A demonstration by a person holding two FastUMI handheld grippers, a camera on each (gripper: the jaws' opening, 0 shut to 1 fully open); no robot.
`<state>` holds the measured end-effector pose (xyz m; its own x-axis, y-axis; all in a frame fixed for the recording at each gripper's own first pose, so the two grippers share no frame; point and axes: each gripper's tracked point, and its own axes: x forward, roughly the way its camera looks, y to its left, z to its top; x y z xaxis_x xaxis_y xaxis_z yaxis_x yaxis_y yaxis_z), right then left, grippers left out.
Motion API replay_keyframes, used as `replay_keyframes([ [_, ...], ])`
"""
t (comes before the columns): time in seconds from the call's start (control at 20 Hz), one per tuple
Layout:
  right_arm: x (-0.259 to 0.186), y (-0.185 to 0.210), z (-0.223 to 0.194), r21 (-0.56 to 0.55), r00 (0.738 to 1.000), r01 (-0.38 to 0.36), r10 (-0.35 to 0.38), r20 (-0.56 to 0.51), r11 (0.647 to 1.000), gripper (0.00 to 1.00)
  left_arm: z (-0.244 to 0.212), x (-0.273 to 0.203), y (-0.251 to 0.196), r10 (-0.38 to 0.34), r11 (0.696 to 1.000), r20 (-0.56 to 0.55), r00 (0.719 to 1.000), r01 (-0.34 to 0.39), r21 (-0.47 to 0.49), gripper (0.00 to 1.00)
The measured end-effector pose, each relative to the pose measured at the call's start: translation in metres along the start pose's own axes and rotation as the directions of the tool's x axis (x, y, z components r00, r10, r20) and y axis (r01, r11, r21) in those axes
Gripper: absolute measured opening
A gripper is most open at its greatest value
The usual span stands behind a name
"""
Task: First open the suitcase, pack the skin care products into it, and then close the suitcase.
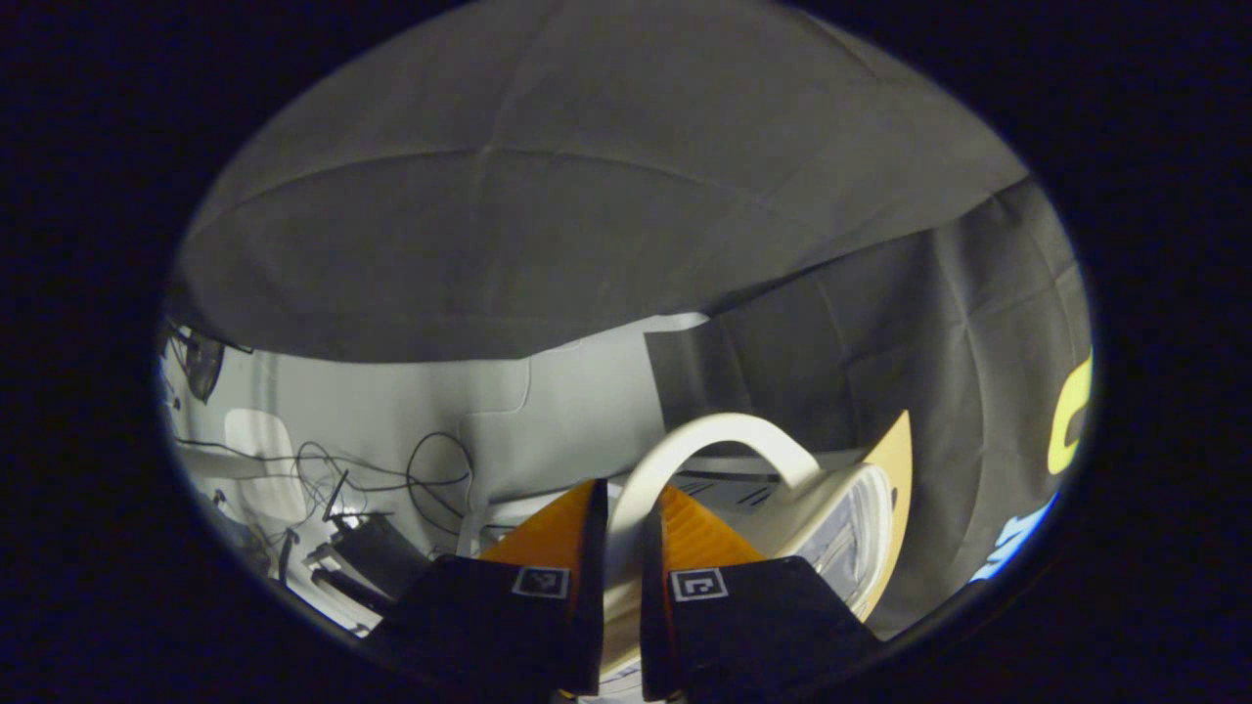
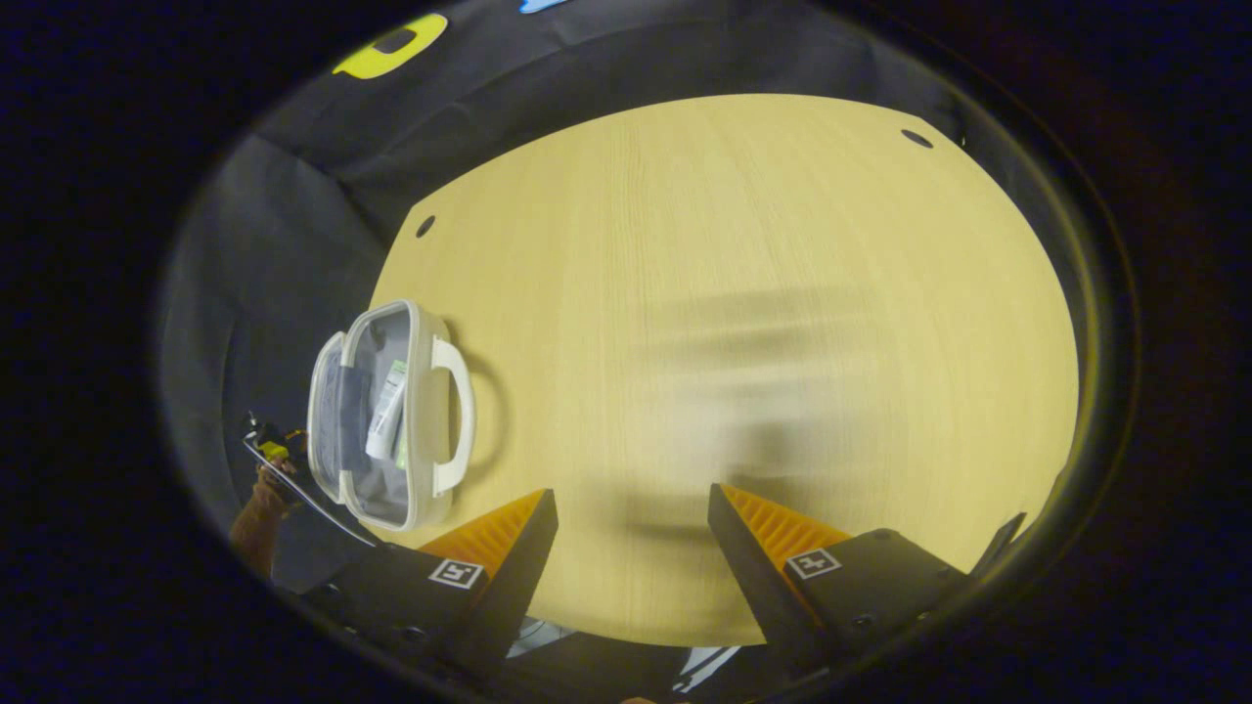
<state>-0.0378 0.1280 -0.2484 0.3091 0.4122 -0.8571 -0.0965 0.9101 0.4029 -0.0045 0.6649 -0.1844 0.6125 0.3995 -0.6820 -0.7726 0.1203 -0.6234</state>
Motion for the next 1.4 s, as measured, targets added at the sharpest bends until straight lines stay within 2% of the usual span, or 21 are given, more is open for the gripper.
replay_keyframes([
  [0.15, 0.000, -0.001, 0.001, -0.011, 1.000, -0.023, 0.023, -0.003, 1.000, 0.95, 0.016, -0.035, -0.036, -0.090, 0.991, 0.105, 0.990, 0.079, 0.111, 0.16],
  [0.25, 0.000, 0.002, -0.001, -0.029, 0.999, -0.038, 0.038, 0.000, 0.999, 0.95, 0.022, -0.069, -0.066, -0.165, 0.972, 0.164, 0.973, 0.132, 0.194, 0.16],
  [0.45, -0.003, -0.001, -0.009, -0.038, 0.997, -0.075, 0.075, -0.006, 0.996, 0.95, 0.017, -0.148, -0.118, -0.307, 0.914, 0.237, 0.922, 0.216, 0.343, 0.14],
  [0.65, -0.012, -0.011, -0.010, -0.034, 0.993, -0.117, 0.117, 0.009, 0.993, 0.95, -0.022, -0.236, -0.180, -0.445, 0.842, 0.282, 0.850, 0.290, 0.455, 0.14],
  [0.95, -0.028, -0.038, 0.008, -0.004, 0.980, -0.183, 0.182, 0.078, 0.983, 0.95, -0.157, -0.308, -0.267, -0.539, 0.737, 0.176, 0.824, 0.360, 0.572, 0.14],
  [1.2, -0.039, -0.067, 0.018, 0.026, 0.970, -0.221, 0.217, 0.108, 0.975, 0.95, -0.255, -0.320, -0.304, -0.539, 0.687, 0.094, 0.837, 0.373, 0.623, 0.13],
  [1.4, -0.045, -0.086, 0.023, 0.035, 0.965, -0.240, 0.235, 0.118, 0.970, 0.95, -0.353, -0.317, -0.309, -0.517, 0.644, -0.004, 0.856, 0.392, 0.656, 0.14],
])
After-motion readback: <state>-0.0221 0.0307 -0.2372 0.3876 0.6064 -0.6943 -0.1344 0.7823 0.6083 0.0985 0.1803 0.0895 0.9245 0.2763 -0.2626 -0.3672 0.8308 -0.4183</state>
